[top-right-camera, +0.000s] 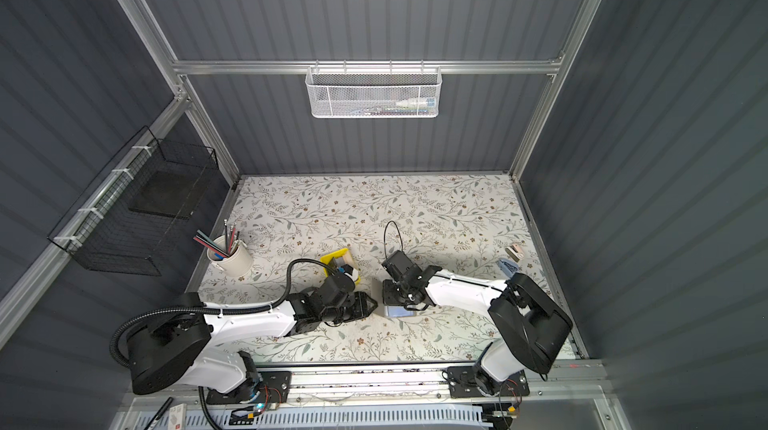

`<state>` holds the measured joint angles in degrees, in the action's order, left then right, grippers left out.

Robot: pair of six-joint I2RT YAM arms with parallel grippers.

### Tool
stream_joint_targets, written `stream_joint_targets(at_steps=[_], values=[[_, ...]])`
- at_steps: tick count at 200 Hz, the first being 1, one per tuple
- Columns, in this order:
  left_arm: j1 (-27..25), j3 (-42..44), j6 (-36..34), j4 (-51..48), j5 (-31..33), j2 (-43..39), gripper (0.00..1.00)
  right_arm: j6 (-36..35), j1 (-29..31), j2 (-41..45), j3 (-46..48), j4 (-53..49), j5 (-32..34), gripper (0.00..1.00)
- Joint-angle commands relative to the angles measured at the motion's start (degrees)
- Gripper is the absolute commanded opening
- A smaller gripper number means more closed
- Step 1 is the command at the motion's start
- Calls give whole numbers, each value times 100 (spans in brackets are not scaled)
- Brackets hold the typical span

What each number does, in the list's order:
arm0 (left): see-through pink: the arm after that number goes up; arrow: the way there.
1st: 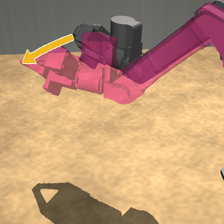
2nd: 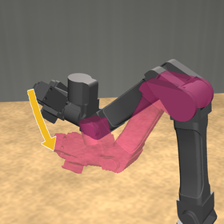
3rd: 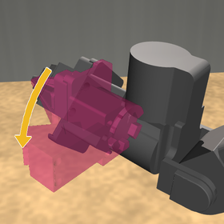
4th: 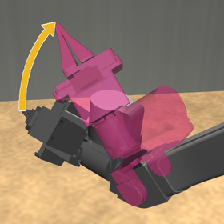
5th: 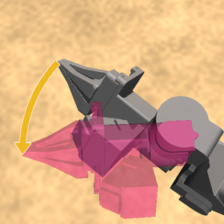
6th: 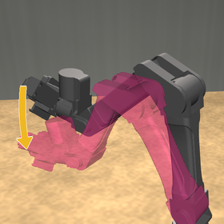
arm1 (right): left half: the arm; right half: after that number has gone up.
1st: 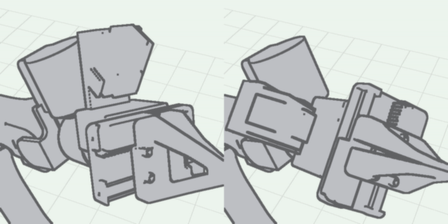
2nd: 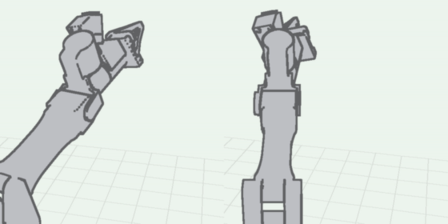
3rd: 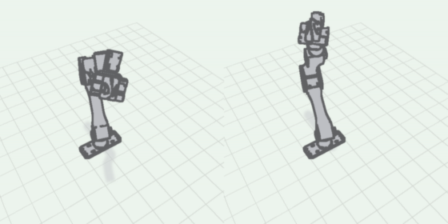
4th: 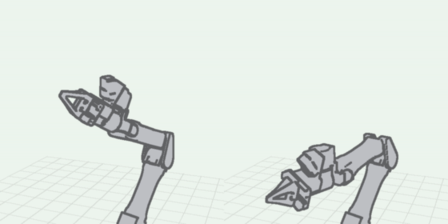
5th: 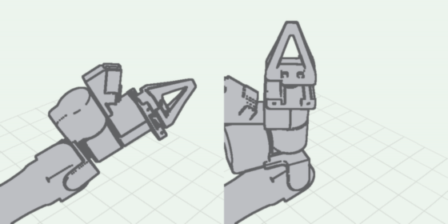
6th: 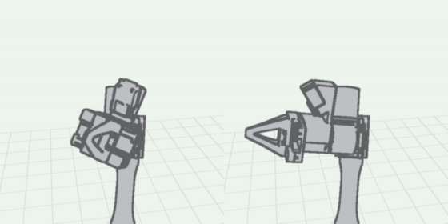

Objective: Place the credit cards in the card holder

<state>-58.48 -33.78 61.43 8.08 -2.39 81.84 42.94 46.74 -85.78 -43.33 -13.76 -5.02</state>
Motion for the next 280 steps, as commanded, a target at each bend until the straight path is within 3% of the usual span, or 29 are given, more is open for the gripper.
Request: stream_joint_targets(at_steps=[1, 53, 128, 177, 280], values=[[3, -182, -213, -406, 148, -294, 42, 43, 67, 201, -176, -158, 117, 13], [56, -363, -531, -891, 57, -674, 42, 49, 188, 527, -284, -141, -144, 12], [181, -390, -970, -1238, -209, -1171, 42, 254, 265, 192, -275, 276, -487, 12], [195, -437, -1234, -1023, -627, -894, 41, 496, 265, -274, -187, 615, -649, 10], [194, -583, -1493, -821, -631, -77, 35, 636, 262, -720, -211, 632, -592, 9]])
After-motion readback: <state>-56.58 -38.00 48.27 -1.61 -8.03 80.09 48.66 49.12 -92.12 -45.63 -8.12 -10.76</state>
